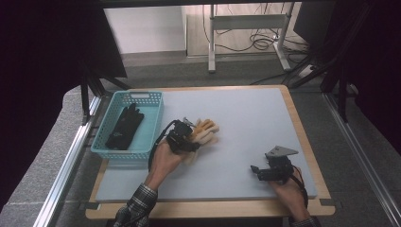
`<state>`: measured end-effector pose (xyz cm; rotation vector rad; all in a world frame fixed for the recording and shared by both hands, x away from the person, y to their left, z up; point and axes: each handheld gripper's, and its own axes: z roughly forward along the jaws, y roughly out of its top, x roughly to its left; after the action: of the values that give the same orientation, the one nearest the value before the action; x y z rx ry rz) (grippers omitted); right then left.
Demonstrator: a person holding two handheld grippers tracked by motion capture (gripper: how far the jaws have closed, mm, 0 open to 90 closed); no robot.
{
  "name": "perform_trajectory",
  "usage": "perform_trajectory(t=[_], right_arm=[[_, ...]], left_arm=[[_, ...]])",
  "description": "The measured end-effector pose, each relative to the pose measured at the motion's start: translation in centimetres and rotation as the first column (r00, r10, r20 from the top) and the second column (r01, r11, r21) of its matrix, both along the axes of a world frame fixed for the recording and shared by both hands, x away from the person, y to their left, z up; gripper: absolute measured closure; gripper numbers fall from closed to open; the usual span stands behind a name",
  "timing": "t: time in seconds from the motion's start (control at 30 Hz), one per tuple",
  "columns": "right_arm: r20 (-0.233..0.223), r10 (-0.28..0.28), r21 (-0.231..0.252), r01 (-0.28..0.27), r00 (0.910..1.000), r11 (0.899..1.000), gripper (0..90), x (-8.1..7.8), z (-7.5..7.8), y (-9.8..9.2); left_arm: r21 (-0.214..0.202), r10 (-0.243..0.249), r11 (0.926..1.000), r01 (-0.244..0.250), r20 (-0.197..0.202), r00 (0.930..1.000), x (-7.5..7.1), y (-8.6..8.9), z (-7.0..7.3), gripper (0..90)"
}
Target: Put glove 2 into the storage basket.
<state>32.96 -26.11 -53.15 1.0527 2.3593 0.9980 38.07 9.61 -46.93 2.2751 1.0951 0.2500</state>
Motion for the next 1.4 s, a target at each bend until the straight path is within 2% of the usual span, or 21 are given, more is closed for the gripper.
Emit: perform_trajectory(t=[0.27,0.4,0.53,0.7,0.87,1.03,1.17,1.3,1.4], right_arm=[[0.0,0.0,0.0,0.0,1.0,1.0,19.0,0.0,0.0,0.0],[0.001,0.0,0.0,0.0,1.0,1.0,18.9,0.0,0.0,0.0],[0.0,0.0,0.0,0.0,1.0,1.0,19.0,0.0,0.0,0.0],[0.0,-0.001,0.0,0.001,1.0,1.0,18.9,0.0,0.0,0.0],[0.001,0.0,0.0,0.0,1.0,1.0,18.9,0.0,0.0,0.0],[0.001,0.0,0.0,0.0,1.0,1.0,19.0,0.0,0.0,0.0],[0.001,0.0,0.0,0.0,1.0,1.0,18.9,0.0,0.0,0.0],[0.001,0.0,0.0,0.0,1.0,1.0,18.9,0.0,0.0,0.0],[0.001,-0.001,0.0,0.001,1.0,1.0,18.9,0.0,0.0,0.0]], left_arm=[[-0.002,0.048,0.9989,-0.048,0.026,0.9985,0.7,2.4,2.7,52.1],[-0.009,0.089,0.996,-0.089,0.03,0.9955,1.2,3.9,3.8,51.8],[-0.009,0.137,0.9906,-0.136,0.036,0.99,1.6,5.6,4.6,51.7],[-0.015,0.201,0.9796,-0.2,0.044,0.9787,2.0,7.9,5.4,51.5],[-0.02,0.263,0.9647,-0.262,0.049,0.9635,2.3,10.6,6.0,51.1],[-0.009,0.328,0.9446,-0.328,0.051,0.9433,2.7,13.0,6.1,50.6],[0.007,0.375,0.9265,-0.376,0.047,0.9257,3.1,14.6,5.8,50.3],[0.017,0.429,0.9027,-0.43,0.041,0.9024,3.6,16.2,5.1,49.9],[0.029,0.457,0.8882,-0.458,0.035,0.8885,4.0,17.0,4.3,49.7]])
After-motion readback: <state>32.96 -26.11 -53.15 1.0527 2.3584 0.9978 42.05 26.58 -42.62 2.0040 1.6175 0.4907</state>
